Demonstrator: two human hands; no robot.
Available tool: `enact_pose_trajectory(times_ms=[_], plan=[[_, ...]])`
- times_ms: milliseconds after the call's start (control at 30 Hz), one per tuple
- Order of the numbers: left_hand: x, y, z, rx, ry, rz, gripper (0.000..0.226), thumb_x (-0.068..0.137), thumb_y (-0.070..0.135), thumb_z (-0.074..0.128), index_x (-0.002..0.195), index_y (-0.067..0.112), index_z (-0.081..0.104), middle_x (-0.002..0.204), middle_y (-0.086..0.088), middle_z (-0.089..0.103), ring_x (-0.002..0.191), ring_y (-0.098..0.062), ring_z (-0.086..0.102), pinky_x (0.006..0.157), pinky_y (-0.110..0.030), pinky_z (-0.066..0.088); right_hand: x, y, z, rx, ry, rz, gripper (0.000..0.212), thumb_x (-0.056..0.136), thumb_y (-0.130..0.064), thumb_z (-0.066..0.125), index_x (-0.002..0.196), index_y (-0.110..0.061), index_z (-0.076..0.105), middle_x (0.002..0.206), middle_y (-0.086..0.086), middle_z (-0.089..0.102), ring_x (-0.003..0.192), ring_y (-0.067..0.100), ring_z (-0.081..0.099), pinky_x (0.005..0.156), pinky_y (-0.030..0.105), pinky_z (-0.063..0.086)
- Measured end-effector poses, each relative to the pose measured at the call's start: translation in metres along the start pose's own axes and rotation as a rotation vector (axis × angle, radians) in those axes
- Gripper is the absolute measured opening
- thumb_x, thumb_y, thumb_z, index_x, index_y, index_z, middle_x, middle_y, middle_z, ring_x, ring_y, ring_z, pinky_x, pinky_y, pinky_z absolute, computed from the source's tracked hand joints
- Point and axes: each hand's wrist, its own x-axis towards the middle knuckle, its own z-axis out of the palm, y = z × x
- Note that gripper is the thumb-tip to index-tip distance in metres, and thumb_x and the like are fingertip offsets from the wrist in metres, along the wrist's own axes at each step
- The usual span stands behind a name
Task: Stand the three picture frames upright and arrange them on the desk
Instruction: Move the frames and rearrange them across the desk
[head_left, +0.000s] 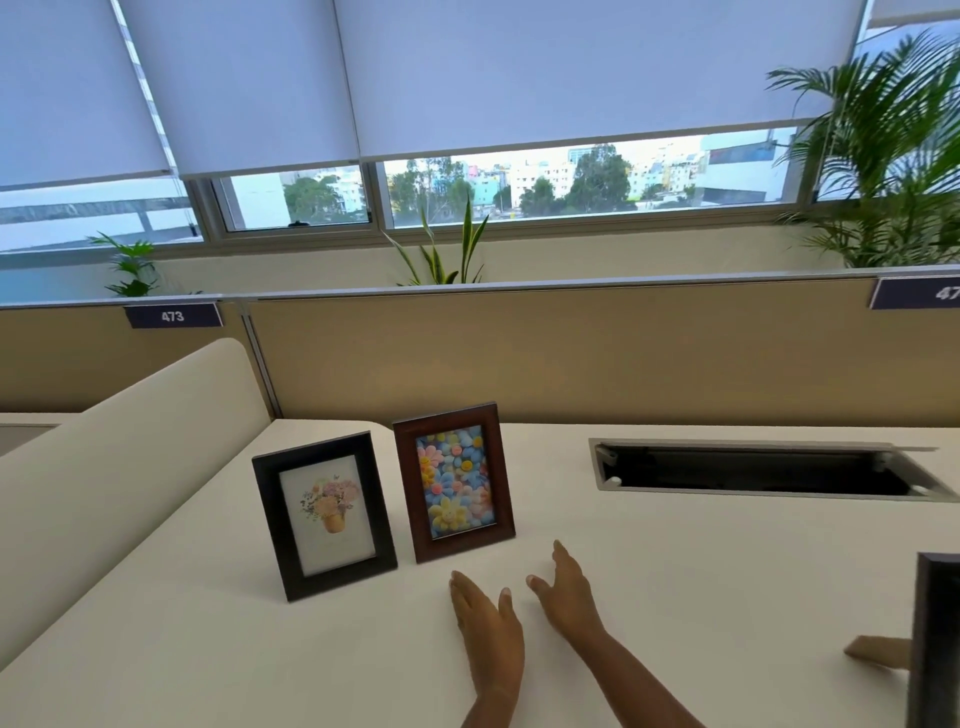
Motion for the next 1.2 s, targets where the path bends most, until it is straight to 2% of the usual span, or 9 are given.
enact_pose_trajectory(times_ms=[167,367,600,667,733,800,867,1000,1200], plan=[[-0.027,0.032,0.015,-0.122,-0.076,0.151,0.059,0.099,0.021,0.036,0.145,0.004,0.005,0.157,-0.013,0.009,0.145,-0.026,0.014,0.116,-0.035,0.022,-0.025,-0.014,-0.048,0.044,0.139,-0.084,0.051,0.094,-0.01,0.048,0.141,-0.006,0.029,0.151,0.011,0.033,0.138,0.024,0.032,0.113,0.032,0.027],[-0.07,0.074,0.042,-0.198,-0.154,0.349,0.044,0.099,0.022,0.037,0.141,0.011,0.031,0.15,-0.007,0.033,0.136,-0.02,0.036,0.11,-0.027,0.032,-0.062,-0.032,-0.12,0.023,0.378,-0.304,0.031,0.093,-0.006,0.048,0.123,-0.005,0.054,0.132,0.012,0.056,0.123,0.024,0.05,0.105,0.031,0.038],[-0.133,0.104,0.083,-0.192,-0.293,0.516,0.033,0.098,0.022,0.037,0.129,0.016,0.047,0.139,-0.002,0.049,0.126,-0.013,0.047,0.101,-0.016,0.034,-0.107,-0.02,-0.201,-0.082,0.727,-0.562,0.022,0.09,0.002,0.052,0.107,0.0,0.065,0.106,0.015,0.069,0.096,0.011,0.056,0.083,0.018,0.044],[-0.15,0.111,0.095,-0.185,-0.348,0.536,0.032,0.098,0.023,0.038,0.127,0.017,0.049,0.137,-0.001,0.051,0.124,-0.012,0.049,0.104,-0.019,0.037,-0.115,-0.013,-0.225,-0.148,0.836,-0.611,0.02,0.087,0.006,0.053,0.102,0.003,0.065,0.101,0.018,0.07,0.093,0.014,0.059,0.082,0.016,0.043],[-0.163,0.115,0.105,-0.176,-0.395,0.547,0.032,0.098,0.025,0.039,0.127,0.017,0.05,0.136,0.0,0.052,0.123,-0.011,0.05,0.103,-0.02,0.039,-0.121,-0.004,-0.245,-0.179,0.925,-0.633,0.019,0.086,0.01,0.053,0.1,0.006,0.065,0.098,0.021,0.071,0.093,0.023,0.064,0.085,0.022,0.046],[-0.174,0.118,0.115,-0.173,-0.443,0.559,0.032,0.097,0.025,0.042,0.127,0.016,0.05,0.135,-0.001,0.053,0.121,-0.012,0.052,0.098,-0.016,0.039,-0.127,0.008,-0.263,-0.18,1.009,-0.621,0.02,0.087,0.01,0.051,0.102,0.008,0.064,0.1,0.023,0.069,0.095,0.026,0.063,0.085,0.03,0.048],[-0.181,0.118,0.122,-0.17,-0.487,0.557,0.032,0.097,0.023,0.044,0.126,0.014,0.05,0.133,-0.002,0.055,0.119,-0.013,0.053,0.094,-0.016,0.041,-0.132,0.023,-0.278,-0.157,1.082,-0.578,0.021,0.089,0.007,0.049,0.106,0.006,0.062,0.105,0.024,0.067,0.1,0.024,0.06,0.088,0.03,0.047],[-0.191,0.116,0.135,-0.135,-0.529,0.534,0.028,0.096,0.019,0.047,0.122,0.012,0.055,0.125,-0.006,0.06,0.11,-0.015,0.059,0.08,-0.013,0.045,-0.138,0.063,-0.298,-0.062,1.168,-0.394,0.026,0.094,0.001,0.042,0.115,0.004,0.056,0.116,0.026,0.058,0.109,0.033,0.056,0.089,0.031,0.043],[-0.195,0.107,0.143,-0.03,-0.553,0.44,0.025,0.093,0.013,0.05,0.115,0.008,0.059,0.117,-0.008,0.066,0.105,-0.019,0.062,0.084,-0.023,0.049,-0.15,0.137,-0.29,0.103,1.017,0.009,0.035,0.098,-0.013,0.037,0.128,0.002,0.047,0.131,0.028,0.047,0.122,0.041,0.046,0.098,0.047,0.041]])
